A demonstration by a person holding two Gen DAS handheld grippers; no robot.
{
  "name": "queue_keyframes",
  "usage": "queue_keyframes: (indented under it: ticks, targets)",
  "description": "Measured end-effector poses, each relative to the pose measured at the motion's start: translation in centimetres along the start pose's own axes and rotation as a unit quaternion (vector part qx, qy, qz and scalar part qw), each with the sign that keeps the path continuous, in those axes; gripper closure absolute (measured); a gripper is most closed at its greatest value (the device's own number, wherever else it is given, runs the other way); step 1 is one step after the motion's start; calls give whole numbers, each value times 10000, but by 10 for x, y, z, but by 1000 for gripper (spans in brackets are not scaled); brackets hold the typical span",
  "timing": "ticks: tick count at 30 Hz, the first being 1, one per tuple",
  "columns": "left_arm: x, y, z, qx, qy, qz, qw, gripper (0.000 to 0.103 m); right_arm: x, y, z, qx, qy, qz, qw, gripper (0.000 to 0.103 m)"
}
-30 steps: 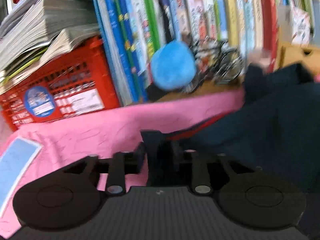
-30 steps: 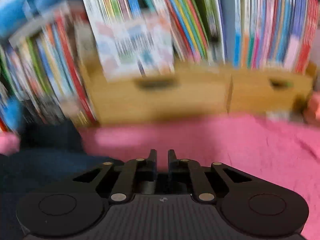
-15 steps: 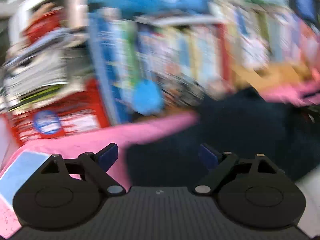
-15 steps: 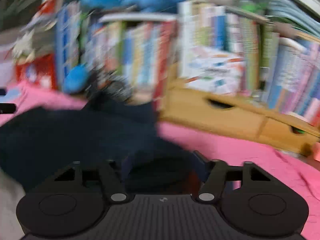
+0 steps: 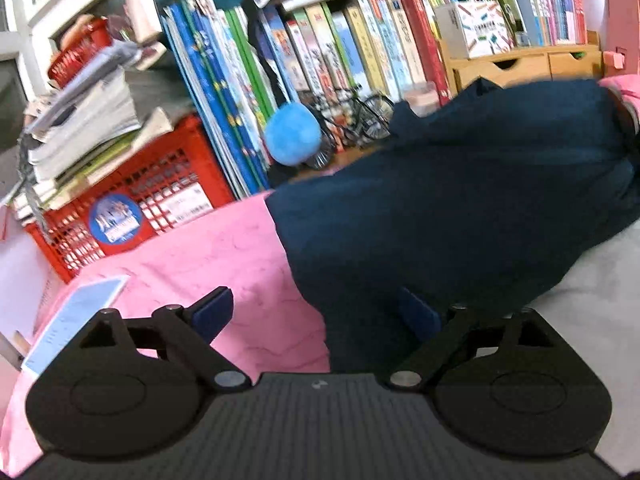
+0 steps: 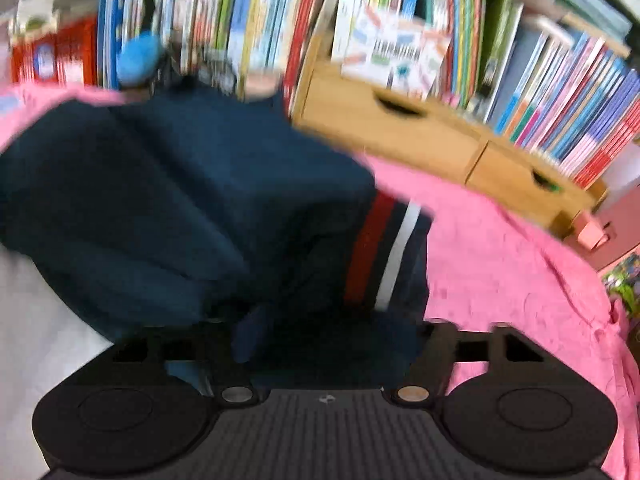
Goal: Fold clothes
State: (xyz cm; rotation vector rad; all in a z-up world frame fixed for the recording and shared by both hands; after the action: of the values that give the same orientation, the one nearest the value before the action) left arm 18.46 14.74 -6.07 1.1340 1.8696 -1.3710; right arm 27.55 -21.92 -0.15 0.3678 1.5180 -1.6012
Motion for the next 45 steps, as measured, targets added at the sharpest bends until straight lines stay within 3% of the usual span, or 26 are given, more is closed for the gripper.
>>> queue_keyframes:
  ticks: [5, 9, 10, 13, 16, 19, 22, 26, 28, 30, 35, 38, 42, 45]
  targets:
    - [7, 9, 2, -104, 5, -157, 9998, 6, -22, 8, -5, -103, 109, 567, 9983, 15]
    - [13, 10, -3, -82, -146, -107, 9998, 3, -13, 48, 7, 150, 345, 42, 9993, 15]
    - [14, 10, -4, -83, -180, -102, 9998, 0, -7, 57, 11, 143, 481, -90, 9987, 11]
    - [14, 13, -6, -47, -315, -171, 9993, 0, 10, 68, 28, 18, 1291, 107, 9916, 0]
    - [11, 10, -8, -85, -426, -310, 9986, 1, 13, 65, 31, -70, 1278, 206, 9916, 0]
    - [7, -18, -6, 30, -703, -335, 9970, 4, 17, 36, 27, -245, 1278, 172, 9913, 1]
    - [-1, -64, 9, 344, -890, 7, 9954, 4, 29, -12, 9, -734, 1237, 468, 9885, 1]
    - [-11, -110, 62, 785, -393, 543, 9947, 0, 48, -72, -55, -1415, 605, 967, 9833, 1]
    - [-4, -116, 91, 730, 84, 471, 9962, 4, 60, -95, -89, -1513, 66, 1099, 9823, 2]
    - [13, -117, 105, 671, 278, 150, 9972, 4, 78, -110, -109, -1485, -391, 1116, 9818, 1]
    - [53, -125, 86, 1242, -677, -488, 9887, 2, 133, -141, -113, -1871, -693, 687, 9775, 0]
    - [67, -135, 72, 1126, -774, -491, 9894, 0, 161, -155, -80, -1616, -165, 588, 9850, 0]
    - [83, -161, 58, 627, -509, -420, 9958, 0, 198, -173, -20, -679, 719, 621, 9932, 0]
    - [87, -189, 56, 402, -493, -477, 9968, 0, 216, -198, -9, -277, 950, 789, 9920, 0]
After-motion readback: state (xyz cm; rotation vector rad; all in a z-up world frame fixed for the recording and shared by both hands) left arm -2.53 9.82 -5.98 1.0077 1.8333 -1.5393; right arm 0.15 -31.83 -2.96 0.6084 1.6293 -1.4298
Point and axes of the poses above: each gripper's, at about its wrist camera, not at the fingertips, and y roughly the way its jaws point, z to its right, x to its underside, the point moved 2 cm from there along y, roughly the way its jaws point, and after that the axes turned 3 degrees about z, right-handed, at the moved point
